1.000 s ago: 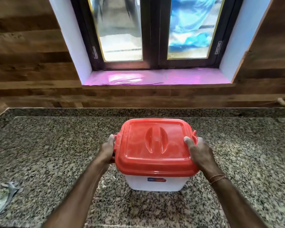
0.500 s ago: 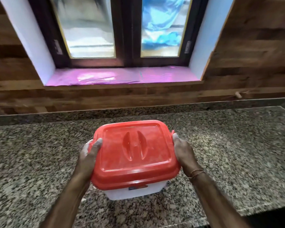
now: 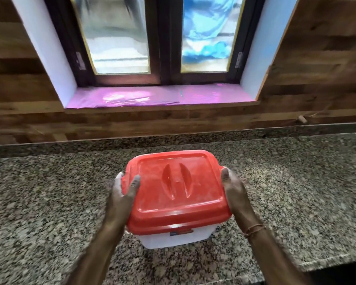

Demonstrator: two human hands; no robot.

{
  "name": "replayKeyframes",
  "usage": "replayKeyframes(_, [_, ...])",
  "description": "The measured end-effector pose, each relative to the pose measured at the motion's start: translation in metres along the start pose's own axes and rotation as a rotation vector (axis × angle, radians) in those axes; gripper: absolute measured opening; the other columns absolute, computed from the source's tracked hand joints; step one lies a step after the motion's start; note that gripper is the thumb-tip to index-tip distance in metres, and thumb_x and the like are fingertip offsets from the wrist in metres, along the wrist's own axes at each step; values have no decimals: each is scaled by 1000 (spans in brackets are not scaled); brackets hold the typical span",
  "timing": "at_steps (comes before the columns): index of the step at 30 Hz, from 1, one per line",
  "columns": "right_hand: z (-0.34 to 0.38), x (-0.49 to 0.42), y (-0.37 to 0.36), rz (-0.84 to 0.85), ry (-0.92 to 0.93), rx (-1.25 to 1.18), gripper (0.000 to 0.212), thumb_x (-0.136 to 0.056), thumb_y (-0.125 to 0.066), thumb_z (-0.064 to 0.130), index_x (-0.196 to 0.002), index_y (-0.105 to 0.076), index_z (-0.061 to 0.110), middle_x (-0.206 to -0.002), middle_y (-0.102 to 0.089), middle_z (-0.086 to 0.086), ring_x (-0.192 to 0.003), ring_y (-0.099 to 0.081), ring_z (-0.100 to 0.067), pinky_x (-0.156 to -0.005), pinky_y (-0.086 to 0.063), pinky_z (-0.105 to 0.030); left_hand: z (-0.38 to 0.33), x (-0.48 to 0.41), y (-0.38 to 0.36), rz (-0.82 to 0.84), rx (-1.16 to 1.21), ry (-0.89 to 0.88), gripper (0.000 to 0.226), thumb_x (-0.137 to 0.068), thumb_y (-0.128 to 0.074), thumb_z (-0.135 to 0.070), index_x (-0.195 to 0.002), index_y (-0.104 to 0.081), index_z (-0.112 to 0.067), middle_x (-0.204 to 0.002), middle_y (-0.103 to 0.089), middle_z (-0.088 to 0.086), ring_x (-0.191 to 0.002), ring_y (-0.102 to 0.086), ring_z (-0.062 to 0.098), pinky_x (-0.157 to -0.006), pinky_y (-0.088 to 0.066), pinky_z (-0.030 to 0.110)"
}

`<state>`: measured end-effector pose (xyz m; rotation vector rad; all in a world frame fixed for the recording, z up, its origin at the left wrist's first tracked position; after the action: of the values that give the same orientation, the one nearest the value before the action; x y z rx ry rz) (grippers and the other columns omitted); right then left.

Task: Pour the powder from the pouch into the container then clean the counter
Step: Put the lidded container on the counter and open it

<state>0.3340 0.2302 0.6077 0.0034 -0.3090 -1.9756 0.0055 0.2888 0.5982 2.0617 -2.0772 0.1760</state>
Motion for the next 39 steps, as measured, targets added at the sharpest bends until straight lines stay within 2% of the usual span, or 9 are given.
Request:
replayKeyframes(6, [1,2,-8,39,-43,-90,60,-98,-44,64,-148,-43,29,-117,-73,-11,-89,-79,-27,-71,-65,-50,-5,3,5,-30,6,26,90,-87,-66,-65,-160,-19,-42,-151,-51,14,-110,-71,35,-78,-63,58])
replayKeyframes(11, [14,9,-11,49,-16,-164,56,-100,-52,52,-149,-41,29,-125,-69,-7,-96,-77,-22,-75,-65,-46,-5,5,6,-34,18,33,87,-91,-66,-59,-161,-18,-39,-153,-49,16,-116,-68,35,-84,-62,59])
replayKeyframes(17, [19,10,-13,64,7,-140,74,-90,-62,63,-153,-35,35,-138,-61,-3,-108,-72,-22,-81,-64,-51,-23,7,12,-74,-8,-50,91,-92,-66,-56,-163,-16,-31,-157,-45,15,-122,-62,32,-91,-59,52])
replayKeyframes(23, [29,13,16,-30,74,-111,75,-89,-66,58,-153,-35,33,-128,-65,2,-105,-73,-21,-83,-64,-48,-60,10,-10,-47,-71,-134,98,-87,-68,-62,-163,-14,-30,-161,-41,12,-131,-57,30,-103,-53,54])
replayKeyframes(27, [27,-4,58,3,29,-142,66,-90,-69,50,-145,-45,22,-120,-71,-6,-97,-77,-25,-77,-65,-41,-87,16,-57,-44,-125,-190,91,-93,-64,-57,-165,-16,-26,-164,-38,6,-141,-48,26,-114,-43,46])
replayKeyframes(31, [4,-36,117,59,-83,-358,59,-90,-74,31,-140,-50,12,-117,-75,-17,-97,-77,-33,-71,-64,-39,-94,22,-125,39,-170,-178,94,-88,-44,-81,-164,-12,-35,-164,-37,4,-144,-45,28,-119,-39,50])
replayKeyframes(34, [-23,-56,182,-7,-103,-403,58,-88,-76,27,-139,-53,12,-113,-76,-18,-92,-77,-33,-66,-65,-39,-86,25,-188,109,-366,-229,91,-91,-21,-82,-165,-9,-32,-173,-14,-1,-158,-20,23,-127,-20,47])
replayKeyframes(37, [-59,-68,249,-84,-129,-413,60,-82,-78,28,-136,-55,15,-107,-77,-17,-79,-78,-29,-59,-64,-38,-59,28,-246,164,-686,-243,89,-93,-21,-74,-165,-5,-24,-174,2,1,-160,1,17,-129,-6,49])
replayKeyframes(39, [-89,-77,282,-132,-141,-382,74,-70,-83,36,-135,-56,12,-102,-79,-13,-74,-78,-24,-57,-63,-35,-41,29,-269,158,-875,-244,94,-92,-27,-75,-166,-3,-23,-174,8,2,-160,4,17,-129,-4,50])
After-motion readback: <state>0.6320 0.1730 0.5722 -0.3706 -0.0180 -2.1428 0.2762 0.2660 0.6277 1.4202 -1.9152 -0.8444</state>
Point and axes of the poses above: each hand's wrist, its own x-axis away from the middle knuckle, its own y-axis out of the back of the hand, z = x × y, the point moved 9 cm from there along -x, towards the middle knuckle
